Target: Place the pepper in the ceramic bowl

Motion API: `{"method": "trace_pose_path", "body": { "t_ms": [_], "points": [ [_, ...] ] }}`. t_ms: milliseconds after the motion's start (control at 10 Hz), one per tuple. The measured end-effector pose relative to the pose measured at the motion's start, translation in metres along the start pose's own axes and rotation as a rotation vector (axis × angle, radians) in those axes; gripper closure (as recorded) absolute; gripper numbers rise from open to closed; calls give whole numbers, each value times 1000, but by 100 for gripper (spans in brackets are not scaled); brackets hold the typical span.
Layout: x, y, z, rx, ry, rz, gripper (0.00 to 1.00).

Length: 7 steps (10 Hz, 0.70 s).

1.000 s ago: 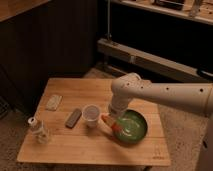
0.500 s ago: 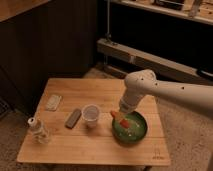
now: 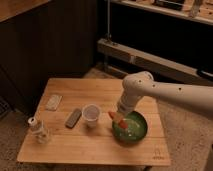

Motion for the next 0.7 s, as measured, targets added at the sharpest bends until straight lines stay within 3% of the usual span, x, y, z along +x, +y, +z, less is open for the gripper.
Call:
{"method": "trace_pose_path", "body": {
  "t_ms": [200, 700],
  "points": [
    [3, -1, 3, -2, 3, 1, 11],
    [1, -1, 4, -3, -3, 8, 8]
  ]
}}
